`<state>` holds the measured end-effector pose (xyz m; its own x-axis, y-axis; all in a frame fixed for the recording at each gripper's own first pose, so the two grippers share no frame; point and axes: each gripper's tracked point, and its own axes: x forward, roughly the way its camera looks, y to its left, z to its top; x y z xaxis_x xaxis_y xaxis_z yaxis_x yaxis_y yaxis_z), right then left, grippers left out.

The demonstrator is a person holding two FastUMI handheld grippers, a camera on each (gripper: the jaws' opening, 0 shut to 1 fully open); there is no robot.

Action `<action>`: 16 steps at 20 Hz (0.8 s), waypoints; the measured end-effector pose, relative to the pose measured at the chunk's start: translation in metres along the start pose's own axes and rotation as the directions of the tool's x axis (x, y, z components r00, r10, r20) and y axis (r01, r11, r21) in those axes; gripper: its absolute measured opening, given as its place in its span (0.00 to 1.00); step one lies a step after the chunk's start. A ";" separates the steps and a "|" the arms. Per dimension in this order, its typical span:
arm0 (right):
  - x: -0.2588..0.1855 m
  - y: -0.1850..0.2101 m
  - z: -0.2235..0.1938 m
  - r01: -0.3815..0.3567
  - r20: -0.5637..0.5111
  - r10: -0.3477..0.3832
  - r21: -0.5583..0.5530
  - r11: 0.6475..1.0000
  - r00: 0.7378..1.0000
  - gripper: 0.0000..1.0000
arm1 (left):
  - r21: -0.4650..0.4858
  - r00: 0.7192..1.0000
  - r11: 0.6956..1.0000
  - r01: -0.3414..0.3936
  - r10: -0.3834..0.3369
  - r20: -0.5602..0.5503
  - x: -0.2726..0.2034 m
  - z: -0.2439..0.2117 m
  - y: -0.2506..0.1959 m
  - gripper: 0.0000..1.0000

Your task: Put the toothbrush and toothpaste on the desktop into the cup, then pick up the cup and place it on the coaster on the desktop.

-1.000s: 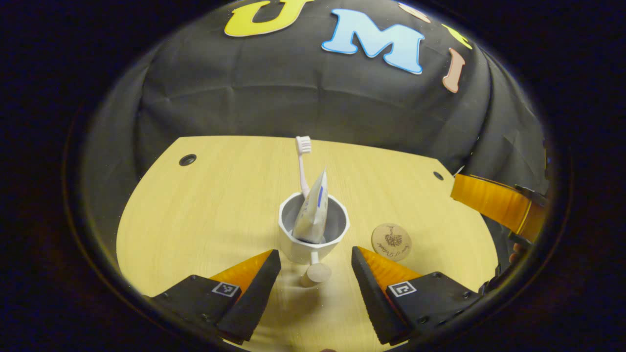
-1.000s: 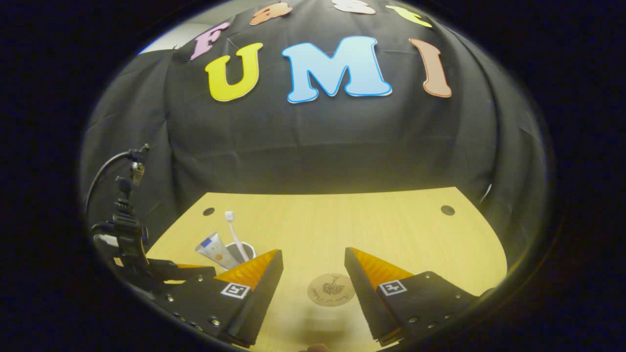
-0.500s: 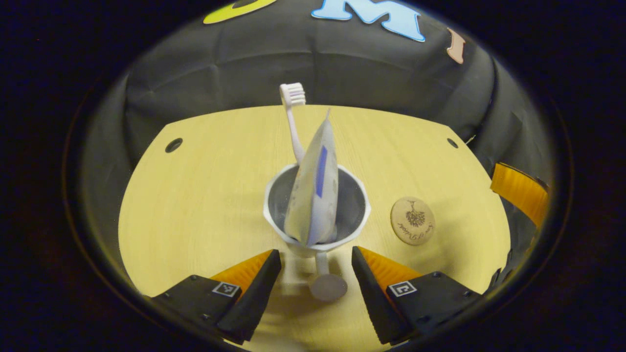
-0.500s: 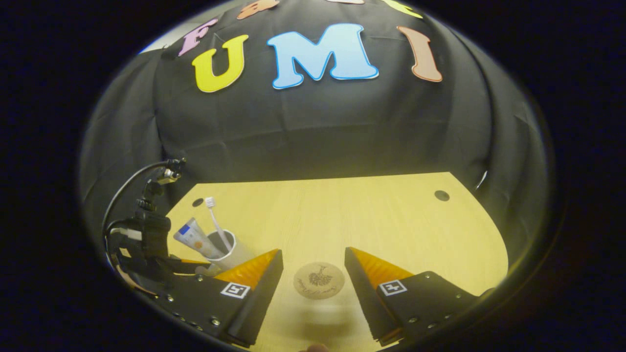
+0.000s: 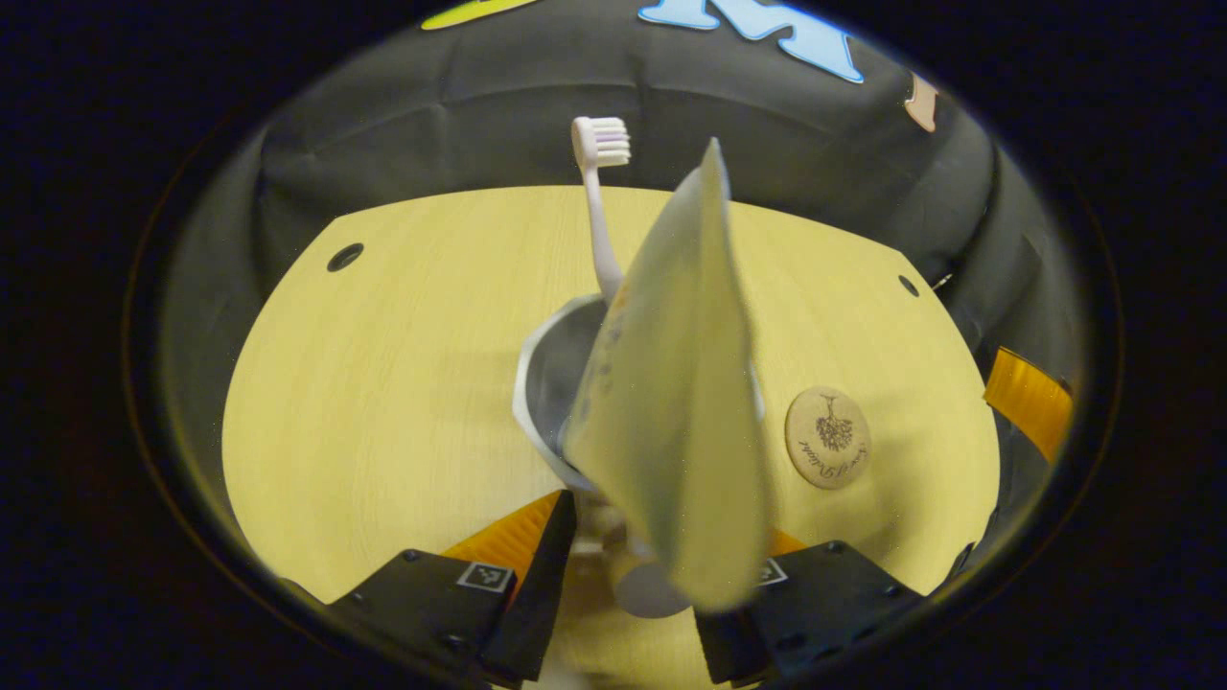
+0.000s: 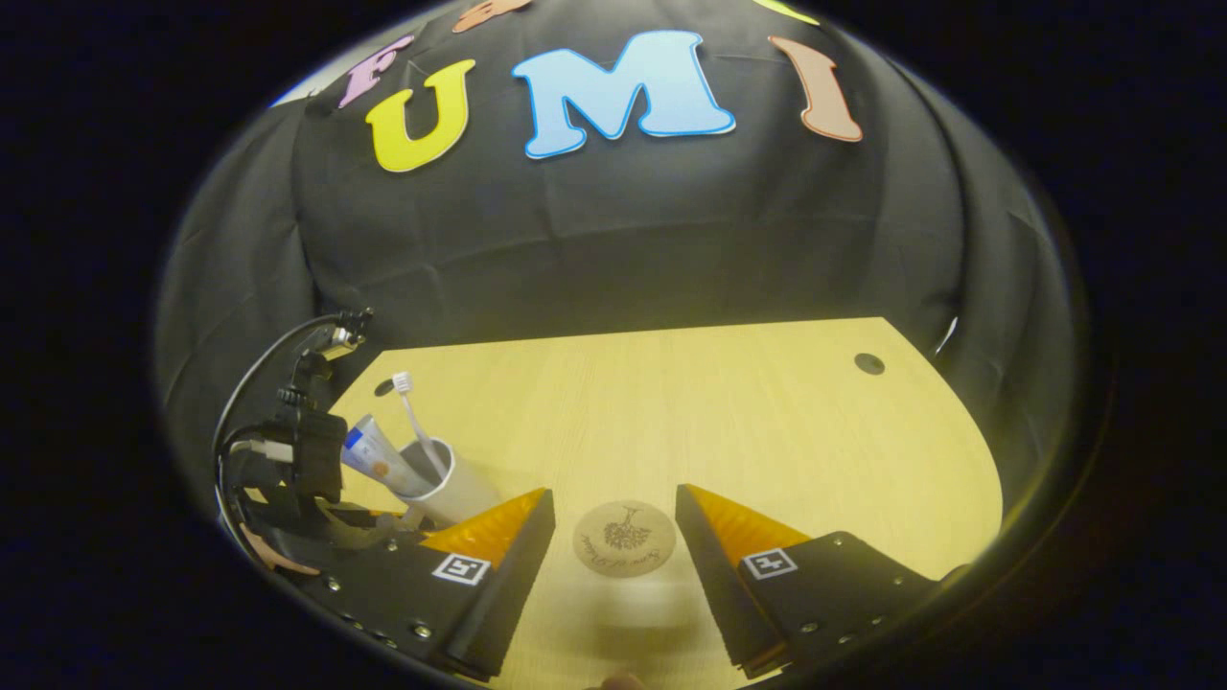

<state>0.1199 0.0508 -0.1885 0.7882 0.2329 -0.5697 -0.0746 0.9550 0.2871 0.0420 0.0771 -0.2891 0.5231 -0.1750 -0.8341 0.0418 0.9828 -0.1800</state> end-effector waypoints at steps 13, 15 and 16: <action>-0.009 -0.020 -0.002 0.014 -0.004 -0.014 0.032 0.999 1.000 0.80 | 0.053 0.997 0.995 -0.079 0.079 0.013 0.013 -0.005 0.000 0.32; -0.010 -0.024 -0.002 0.015 -0.002 -0.015 0.042 0.999 1.000 0.80 | 0.073 0.997 0.995 -0.073 0.071 0.033 0.009 -0.001 -0.010 0.32; -0.011 -0.026 -0.002 0.015 0.000 -0.015 0.047 0.999 1.000 0.80 | 0.085 0.997 0.994 -0.069 0.066 0.038 0.006 0.003 -0.015 0.32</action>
<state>0.1119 0.0238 -0.1908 0.7894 0.2185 -0.5737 -0.0343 0.9487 0.3142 0.0467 0.0612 -0.2900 0.5571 -0.1076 -0.8235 0.0783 0.9940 -0.0769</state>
